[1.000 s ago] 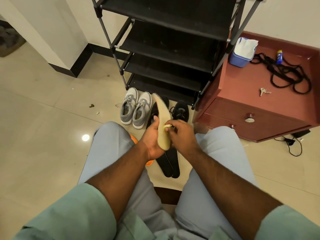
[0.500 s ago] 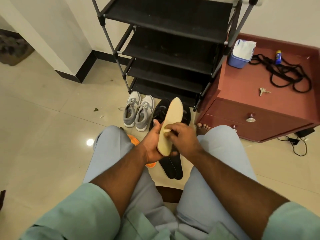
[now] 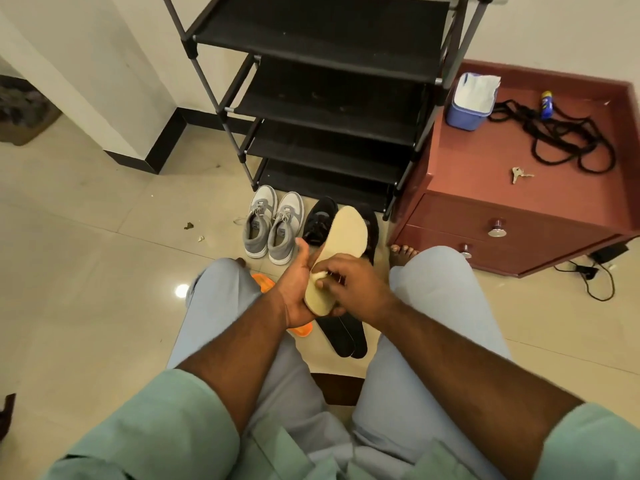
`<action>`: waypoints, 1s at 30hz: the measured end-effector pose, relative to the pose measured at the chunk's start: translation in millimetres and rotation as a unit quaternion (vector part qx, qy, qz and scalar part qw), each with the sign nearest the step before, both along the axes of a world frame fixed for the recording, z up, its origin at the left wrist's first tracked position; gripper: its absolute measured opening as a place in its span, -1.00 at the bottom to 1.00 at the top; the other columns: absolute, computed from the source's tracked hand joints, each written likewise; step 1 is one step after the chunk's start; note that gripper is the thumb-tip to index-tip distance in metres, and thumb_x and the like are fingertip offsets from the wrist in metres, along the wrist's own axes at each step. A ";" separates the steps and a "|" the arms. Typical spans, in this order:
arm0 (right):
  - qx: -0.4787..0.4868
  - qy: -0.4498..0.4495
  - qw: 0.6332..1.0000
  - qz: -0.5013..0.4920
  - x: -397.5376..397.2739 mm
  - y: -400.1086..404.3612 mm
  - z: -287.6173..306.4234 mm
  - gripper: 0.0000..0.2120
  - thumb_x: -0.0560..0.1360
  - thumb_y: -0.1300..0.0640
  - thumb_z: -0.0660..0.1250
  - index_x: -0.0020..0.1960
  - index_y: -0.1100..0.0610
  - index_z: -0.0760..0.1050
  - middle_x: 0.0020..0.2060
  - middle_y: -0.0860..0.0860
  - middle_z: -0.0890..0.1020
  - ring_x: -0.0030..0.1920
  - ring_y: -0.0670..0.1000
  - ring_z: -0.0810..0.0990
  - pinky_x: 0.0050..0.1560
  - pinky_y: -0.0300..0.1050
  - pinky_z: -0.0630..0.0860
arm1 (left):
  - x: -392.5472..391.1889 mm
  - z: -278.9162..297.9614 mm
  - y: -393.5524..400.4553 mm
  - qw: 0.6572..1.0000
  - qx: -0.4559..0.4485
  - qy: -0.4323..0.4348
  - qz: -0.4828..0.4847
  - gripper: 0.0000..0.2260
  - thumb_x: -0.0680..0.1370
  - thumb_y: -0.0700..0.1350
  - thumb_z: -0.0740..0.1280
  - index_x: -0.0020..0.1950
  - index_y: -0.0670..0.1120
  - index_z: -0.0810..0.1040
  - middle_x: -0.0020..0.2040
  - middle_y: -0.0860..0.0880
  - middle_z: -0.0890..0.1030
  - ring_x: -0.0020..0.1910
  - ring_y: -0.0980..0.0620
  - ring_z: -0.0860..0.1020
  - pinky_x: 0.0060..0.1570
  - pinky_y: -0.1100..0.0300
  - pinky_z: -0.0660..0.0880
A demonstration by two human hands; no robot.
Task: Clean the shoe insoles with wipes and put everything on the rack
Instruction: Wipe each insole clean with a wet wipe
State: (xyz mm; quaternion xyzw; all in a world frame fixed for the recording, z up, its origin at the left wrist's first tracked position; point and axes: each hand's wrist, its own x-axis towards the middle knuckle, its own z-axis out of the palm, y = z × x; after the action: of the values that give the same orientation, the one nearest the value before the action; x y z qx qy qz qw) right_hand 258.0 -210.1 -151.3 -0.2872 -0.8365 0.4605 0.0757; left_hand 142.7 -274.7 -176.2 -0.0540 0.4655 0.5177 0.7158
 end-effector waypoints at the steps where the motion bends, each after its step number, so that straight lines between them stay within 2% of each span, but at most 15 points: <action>1: -0.004 0.007 1.000 0.030 1.2 -3.1 1.2 -0.77 0.51 0.26 0.33 0.14 0.14 0.59 0.02 0.01 0.58 -0.04 -0.12 0.48 -0.08 -0.41 0.46 | -1.8 -1.2 0.3 1.000 -0.001 -0.003 0.007 -0.25 0.46 0.53 -0.11 0.12 0.09 0.67 0.04 -0.11 0.68 0.02 -0.12 0.62 0.05 -0.06 0.46; 3: 0.017 0.018 0.999 0.030 -0.3 0.2 -1.4 -0.76 0.50 0.27 0.32 0.14 0.13 0.59 0.02 0.01 0.59 -0.01 -0.10 0.49 -0.05 -0.38 0.41 | -2.2 -0.6 -0.5 1.000 -0.002 0.008 0.000 -0.25 0.45 0.53 -0.11 0.11 0.09 0.68 0.02 -0.12 0.68 -0.03 -0.12 0.64 -0.06 -0.02 0.50; 5: 0.046 0.009 0.998 -0.036 -4.5 10.8 -7.1 -0.77 0.51 0.24 0.32 0.14 0.08 0.59 0.05 0.00 0.59 0.05 -0.08 0.48 0.07 -0.22 0.41 | 1.5 0.4 -1.0 0.999 -0.002 0.015 -0.028 -0.24 0.46 0.52 -0.12 0.13 0.04 0.63 -0.03 -0.14 0.67 -0.12 -0.12 0.64 -0.23 0.06 0.54; 8: 0.099 -0.022 0.986 -0.129 -9.4 20.9 -11.6 -0.80 0.51 0.20 0.33 0.12 0.08 0.59 0.06 0.00 0.60 0.11 -0.02 0.49 0.16 -0.08 0.45 | 5.2 3.0 -1.3 0.999 -0.002 0.021 -0.024 -0.30 0.49 0.49 -0.12 0.04 0.08 0.65 -0.05 -0.14 0.66 -0.17 -0.11 0.62 -0.31 0.11 0.52; 10: 0.110 -0.017 0.991 -0.070 -8.5 16.0 -8.7 -0.79 0.50 0.21 0.33 0.11 0.08 0.59 0.05 -0.01 0.60 0.10 -0.03 0.49 0.12 -0.14 0.42 | 2.2 2.7 -1.7 1.000 -0.004 0.008 -0.011 -0.27 0.48 0.50 -0.11 0.06 0.06 0.68 0.00 -0.14 0.67 -0.12 -0.13 0.65 -0.26 0.06 0.56; 12: 0.095 0.000 0.995 0.042 -3.9 3.6 -3.7 -0.79 0.48 0.24 0.34 0.11 0.11 0.59 0.01 0.01 0.61 0.07 -0.04 0.49 0.05 -0.19 0.39 | -2.4 1.9 -2.4 1.000 -0.005 -0.011 0.011 -0.25 0.47 0.52 -0.08 0.13 0.05 0.68 0.07 -0.14 0.68 -0.01 -0.13 0.67 -0.06 -0.04 0.57; 14: 0.097 0.003 0.989 0.109 0.1 -3.1 -0.6 -0.78 0.48 0.25 0.35 0.11 0.14 0.59 0.01 0.04 0.62 0.07 -0.01 0.50 0.06 -0.17 0.39 | -5.4 0.7 -3.8 1.000 0.001 -0.010 0.016 -0.25 0.48 0.51 -0.08 0.10 0.05 0.71 0.08 -0.12 0.69 0.03 -0.12 0.68 0.09 -0.09 0.52; 15: 0.116 0.006 0.987 0.110 -0.9 -0.8 -0.6 -0.78 0.48 0.25 0.34 0.12 0.15 0.59 0.03 0.04 0.62 0.07 0.00 0.51 0.08 -0.16 0.38 | -6.3 0.5 -4.5 1.000 0.001 -0.001 0.002 -0.23 0.47 0.52 -0.09 0.16 0.05 0.69 0.10 -0.13 0.68 0.05 -0.13 0.67 0.09 -0.11 0.53; 17: 0.167 0.008 0.984 0.064 -5.8 10.6 -4.4 -0.76 0.49 0.24 0.32 0.13 0.11 0.59 0.04 0.02 0.63 0.07 0.03 0.51 0.09 -0.11 0.38 | -5.4 1.0 -5.4 0.999 -0.003 0.009 -0.042 -0.19 0.45 0.53 -0.11 0.31 0.02 0.56 0.08 -0.16 0.68 0.01 -0.16 0.68 -0.08 -0.12 0.60; 20: 0.229 -0.027 0.973 0.015 -11.3 21.5 -5.9 -0.77 0.51 0.23 0.28 0.15 0.11 0.58 0.05 0.06 0.62 0.08 0.11 0.53 0.10 0.02 0.45 | -4.4 3.1 -6.5 0.998 -0.007 0.011 -0.066 -0.21 0.43 0.54 -0.12 0.27 0.03 0.53 -0.03 -0.16 0.68 -0.12 -0.15 0.68 -0.28 0.02 0.60; 23: 0.213 0.014 0.970 0.113 -5.7 5.6 -0.7 -0.71 0.40 0.28 0.38 0.12 0.19 0.59 0.04 0.12 0.62 0.04 0.16 0.59 -0.03 0.07 0.56 | -10.2 2.1 -6.5 0.999 -0.009 -0.006 -0.041 -0.19 0.43 0.55 -0.12 0.17 0.00 0.59 -0.12 -0.13 0.68 -0.20 -0.11 0.68 -0.29 0.07 0.59; 26: 0.223 0.009 0.947 0.231 -0.4 -7.2 0.4 -0.59 0.25 0.25 0.54 0.08 0.22 0.59 -0.01 0.13 0.63 -0.05 0.17 0.62 -0.20 0.06 0.60 | -17.1 1.0 -5.9 1.000 0.000 -0.020 -0.002 -0.28 0.47 0.51 -0.06 0.23 0.05 0.59 -0.03 -0.10 0.69 -0.11 -0.09 0.69 -0.19 0.04 0.61; 28: 0.243 -0.012 0.946 0.215 -3.6 2.2 1.0 -0.60 0.27 0.23 0.54 0.09 0.22 0.59 0.00 0.13 0.62 -0.02 0.17 0.60 -0.12 0.09 0.60 | -17.4 3.0 -6.1 1.000 0.004 -0.012 -0.017 -0.31 0.48 0.50 -0.06 0.22 0.09 0.61 0.03 -0.13 0.69 -0.05 -0.17 0.68 -0.22 -0.11 0.62; 30: 0.243 -0.051 0.957 0.149 -5.2 15.0 2.7 -0.62 0.36 0.24 0.48 0.16 0.22 0.57 0.10 0.15 0.59 0.11 0.18 0.55 0.12 0.08 0.52 | -16.8 4.1 -5.9 0.999 0.010 -0.005 -0.032 -0.32 0.49 0.50 -0.08 0.18 0.12 0.61 0.03 -0.15 0.69 -0.05 -0.21 0.67 -0.28 -0.17 0.62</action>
State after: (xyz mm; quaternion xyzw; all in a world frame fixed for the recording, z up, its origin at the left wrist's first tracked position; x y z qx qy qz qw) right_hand 252.8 -195.1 -148.6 -0.1556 -0.9591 0.2345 0.0312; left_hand 126.0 -280.6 -172.1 -0.0346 0.4581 0.4988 0.7349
